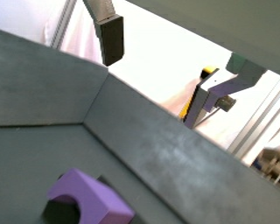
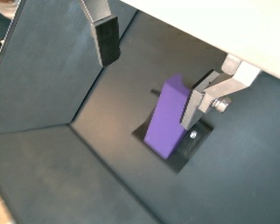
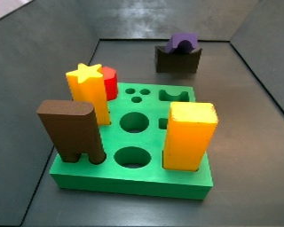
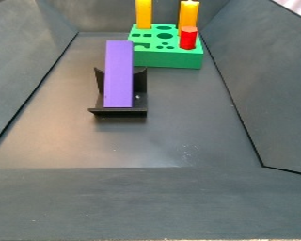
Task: Pick up the arch object. Move up. Place the arch object on the fixture. Regrasp the arch object. Rotate the arch object. Move to above the board. Insert the arch object.
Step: Regrasp the arch object.
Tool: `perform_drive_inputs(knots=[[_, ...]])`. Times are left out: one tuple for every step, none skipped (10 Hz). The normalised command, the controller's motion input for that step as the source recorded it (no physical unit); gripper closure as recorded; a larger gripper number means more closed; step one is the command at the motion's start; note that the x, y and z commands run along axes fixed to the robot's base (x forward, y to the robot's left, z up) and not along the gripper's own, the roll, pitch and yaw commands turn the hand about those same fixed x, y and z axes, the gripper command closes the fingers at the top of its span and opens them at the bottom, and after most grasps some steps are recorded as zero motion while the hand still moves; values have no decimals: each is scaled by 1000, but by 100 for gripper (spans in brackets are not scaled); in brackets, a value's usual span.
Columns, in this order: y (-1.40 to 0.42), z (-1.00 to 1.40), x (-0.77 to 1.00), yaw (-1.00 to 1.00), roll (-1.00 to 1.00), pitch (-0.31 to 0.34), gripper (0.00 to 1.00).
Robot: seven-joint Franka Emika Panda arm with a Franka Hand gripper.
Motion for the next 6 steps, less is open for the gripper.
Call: perform_drive_inputs(knots=[[-59, -13, 125, 256, 586, 182, 0], [-59, -16, 129, 263, 468, 158, 0], [-48, -6, 131, 269, 232, 96, 0], [-48, -5, 124, 265, 177, 68, 0], [-49, -8, 100, 243, 139, 18, 0], [-53, -7, 87, 213, 135, -8, 0]])
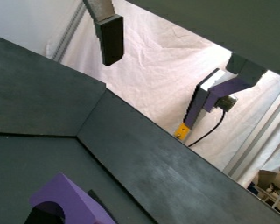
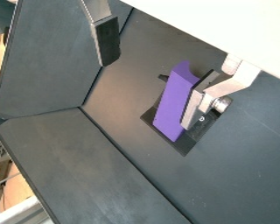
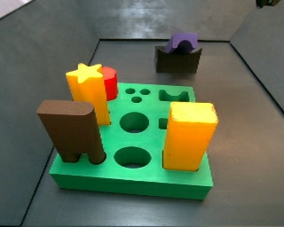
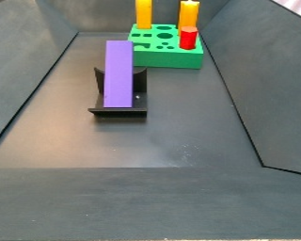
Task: Pick up the arch object. Move up. Place the arch object on the fixture. Regrasp the arch object. Rotate the arch object. Move to above the board. Insert the arch object.
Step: Regrasp the arch object.
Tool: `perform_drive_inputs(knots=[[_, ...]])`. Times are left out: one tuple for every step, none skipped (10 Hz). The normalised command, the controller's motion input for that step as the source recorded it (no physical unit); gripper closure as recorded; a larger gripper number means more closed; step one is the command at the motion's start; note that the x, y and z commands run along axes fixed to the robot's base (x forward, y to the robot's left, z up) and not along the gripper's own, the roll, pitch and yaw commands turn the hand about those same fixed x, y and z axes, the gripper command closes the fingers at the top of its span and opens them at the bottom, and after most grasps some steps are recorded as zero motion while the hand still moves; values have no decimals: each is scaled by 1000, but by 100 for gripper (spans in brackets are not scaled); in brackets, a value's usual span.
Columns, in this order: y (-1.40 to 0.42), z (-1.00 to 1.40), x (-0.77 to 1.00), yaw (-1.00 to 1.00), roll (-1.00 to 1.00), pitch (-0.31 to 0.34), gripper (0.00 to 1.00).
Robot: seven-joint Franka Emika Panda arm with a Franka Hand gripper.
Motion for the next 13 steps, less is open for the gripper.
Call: perform_drive_inputs(knots=[[45, -1000, 35, 239, 149, -16, 0], [46, -1000, 36, 220, 150, -19, 0], [40, -1000, 50, 171, 146, -65, 0], [33, -1000, 58, 142, 127, -93, 0], [30, -1000, 69, 96, 97, -113, 0], [28, -1000, 76, 65, 79, -118, 0], [24, -1000, 86, 24, 65, -117, 0], [22, -1000, 89, 7, 65, -110, 0], [14, -1000, 98, -19, 61, -94, 0], [15, -977, 101, -28, 59, -81, 0], [5, -699, 85, -40, 56, -45, 0], [3, -591, 78, -42, 58, -28, 0], [-3, -385, 76, -32, 55, -4, 0]])
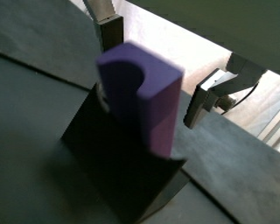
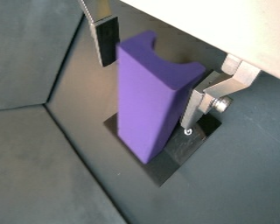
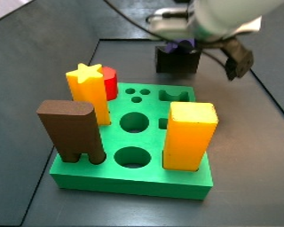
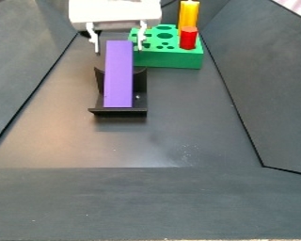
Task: Pick up the arch object. Move up. Place the arch object on the fixture. Regrasp the arch object. Rotate the arch object. Move to above the board. Insert the arch object.
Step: Regrasp the arch object, then rotate the arch object.
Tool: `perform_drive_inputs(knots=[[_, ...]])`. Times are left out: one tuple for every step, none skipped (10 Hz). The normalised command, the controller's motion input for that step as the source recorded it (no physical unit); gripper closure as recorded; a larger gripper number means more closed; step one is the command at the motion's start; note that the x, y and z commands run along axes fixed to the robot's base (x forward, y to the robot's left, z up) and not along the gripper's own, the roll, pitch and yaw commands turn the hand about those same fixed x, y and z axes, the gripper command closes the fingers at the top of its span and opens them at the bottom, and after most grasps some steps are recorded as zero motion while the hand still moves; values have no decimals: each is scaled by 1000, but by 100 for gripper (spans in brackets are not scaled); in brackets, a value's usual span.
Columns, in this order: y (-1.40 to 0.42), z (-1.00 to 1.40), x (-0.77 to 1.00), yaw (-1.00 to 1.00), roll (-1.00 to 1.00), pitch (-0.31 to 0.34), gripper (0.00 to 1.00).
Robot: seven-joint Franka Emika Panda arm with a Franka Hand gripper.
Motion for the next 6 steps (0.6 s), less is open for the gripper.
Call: perform_drive_inputs(knots=[[-2, -278, 76, -24, 53, 11, 0], [0, 0, 0, 0, 0, 0, 100], [402, 957, -1000, 0, 0, 0, 100], [396, 955, -1000, 1, -32, -24, 100], [370, 938, -1000, 2, -88, -60, 100], [321, 898, -1000, -7, -116, -90, 100]])
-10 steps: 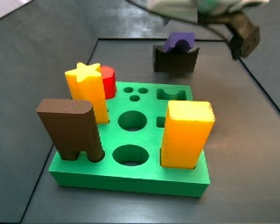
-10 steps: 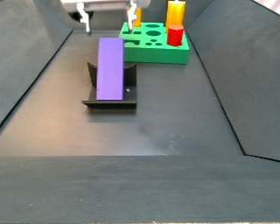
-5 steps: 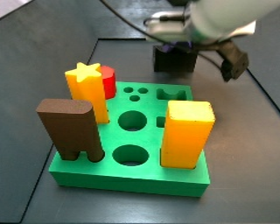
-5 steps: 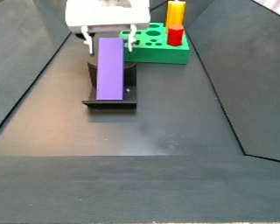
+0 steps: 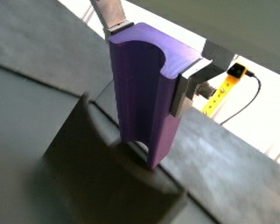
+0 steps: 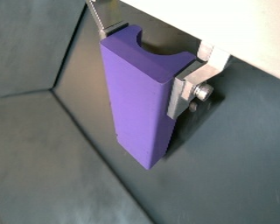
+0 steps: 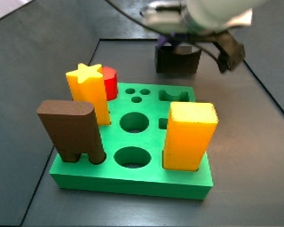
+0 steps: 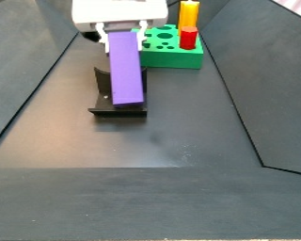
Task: Pick up the arch object. Move up. Place the arch object on the fixture. Regrasp the arch object. Rotate the arch object. Move to above the board. Insert the arch object.
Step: Rotate the arch object.
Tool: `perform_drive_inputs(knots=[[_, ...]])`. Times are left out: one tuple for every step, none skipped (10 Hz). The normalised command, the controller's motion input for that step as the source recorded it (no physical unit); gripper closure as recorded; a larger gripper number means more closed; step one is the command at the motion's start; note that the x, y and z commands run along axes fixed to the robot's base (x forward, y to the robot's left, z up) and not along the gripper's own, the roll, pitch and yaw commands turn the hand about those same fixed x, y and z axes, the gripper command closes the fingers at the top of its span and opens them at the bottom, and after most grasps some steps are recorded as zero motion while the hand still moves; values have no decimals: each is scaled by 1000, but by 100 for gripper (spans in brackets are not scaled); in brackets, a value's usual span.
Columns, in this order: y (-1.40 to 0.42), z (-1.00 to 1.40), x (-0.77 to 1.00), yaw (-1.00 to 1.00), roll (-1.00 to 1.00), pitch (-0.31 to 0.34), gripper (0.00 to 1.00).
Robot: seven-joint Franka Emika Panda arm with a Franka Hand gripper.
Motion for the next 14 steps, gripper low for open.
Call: perform_drive_inputs(knots=[[301, 878, -1000, -16, -123, -103, 100], [269, 836, -1000, -41, -137, -119, 100], [248, 799, -1000, -61, -140, -125, 100], [223, 760, -1000, -80, -141, -128, 100], [196, 698, -1000, -100, -135, -120, 100], [178, 641, -1000, -111, -141, -113, 100], [162, 577, -1000, -121, -143, -99, 100], [139, 483, -1000, -124, -143, -83, 100], [125, 396, -1000, -122, -141, -67, 100], [113, 308, -1000, -118, -138, -56, 100], [101, 256, -1000, -113, -131, -43, 100], [89, 224, -1000, -106, -134, -27, 100], [76, 177, -947, -99, -144, -22, 100], [57, 115, -788, -85, -150, -16, 100]])
